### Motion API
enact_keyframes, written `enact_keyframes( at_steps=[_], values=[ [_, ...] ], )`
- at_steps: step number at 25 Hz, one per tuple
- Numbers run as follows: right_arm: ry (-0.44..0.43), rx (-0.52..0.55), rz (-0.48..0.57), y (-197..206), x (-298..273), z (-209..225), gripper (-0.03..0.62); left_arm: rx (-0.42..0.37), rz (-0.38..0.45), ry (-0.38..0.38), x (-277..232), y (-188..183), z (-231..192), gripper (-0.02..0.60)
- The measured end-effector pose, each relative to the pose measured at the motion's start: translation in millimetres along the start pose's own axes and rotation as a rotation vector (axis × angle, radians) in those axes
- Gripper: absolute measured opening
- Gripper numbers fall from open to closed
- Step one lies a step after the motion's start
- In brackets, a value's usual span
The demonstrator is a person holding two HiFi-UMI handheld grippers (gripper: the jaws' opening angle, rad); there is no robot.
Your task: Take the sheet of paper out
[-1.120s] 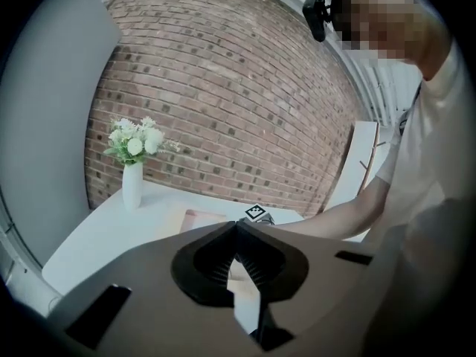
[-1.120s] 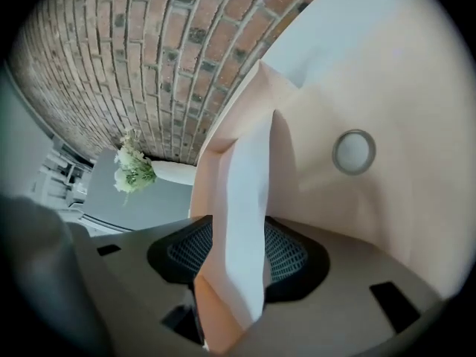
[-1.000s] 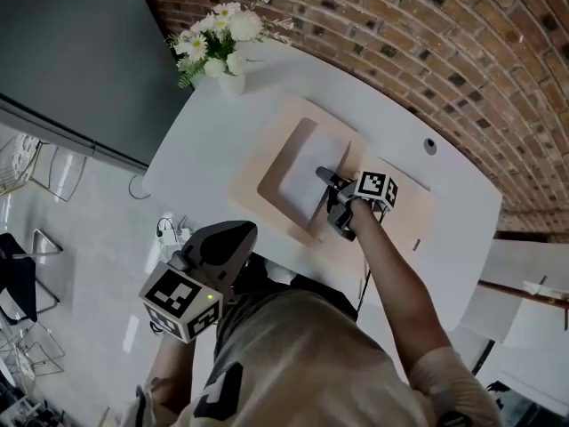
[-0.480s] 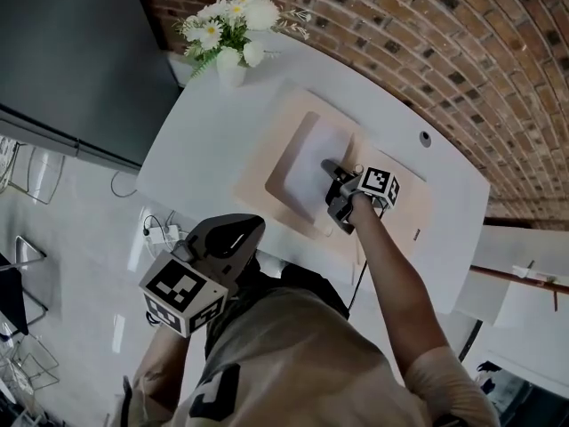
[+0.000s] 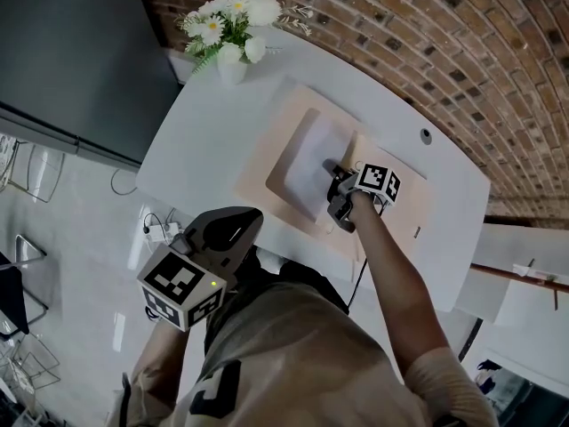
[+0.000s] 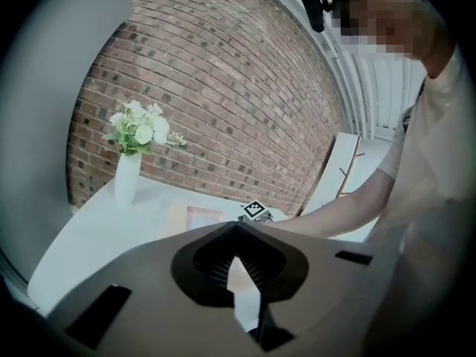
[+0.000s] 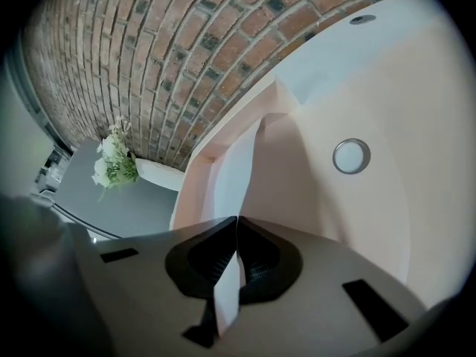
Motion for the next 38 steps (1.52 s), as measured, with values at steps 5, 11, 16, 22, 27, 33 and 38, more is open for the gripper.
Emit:
enact_keyframes(
  at_steps=[5,11,16,22,27,33,38],
  values=[
    [-0.029,-0.026,-0.006,1,1,-1,0.025,-0.009,-0.012,-0.006,-6,-6,6,0.014],
    [-0.057,-0.041,-0.013,0,7,1,0.025,-0.02,-0.023,0.0,-19,-12,15,0.014],
    [-0.089,-0.075,-0.017,1,12,4,0.025,-0.041,-0.042,0.006,-30,-18,24,0.014],
    [-0.109,-0.091,-0.017,1,18,9,0.025,-0.06,-0.061,0.005,-38,-16,31,0.014],
    [-0.103,-0.09,-0.012,-2,25,12,0.025,-0.069,-0.069,0.0,-39,-11,32,0.014],
    [-0.081,-0.079,-0.008,-1,34,15,0.025,-0.066,-0.058,-0.001,-37,-8,30,0.014],
    [-0.054,-0.068,0.01,3,38,16,0.025,-0.072,-0.038,0.005,-26,-10,24,0.014]
  ],
)
Point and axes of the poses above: the fingertips, and each gripper's own axes: x backward along the fingers, z to its right, y out of its underside, the point moved 3 cm from there along x, backward along the fingers, and after that the axes turned 5 degrees about -x, right-handed, at the moved point
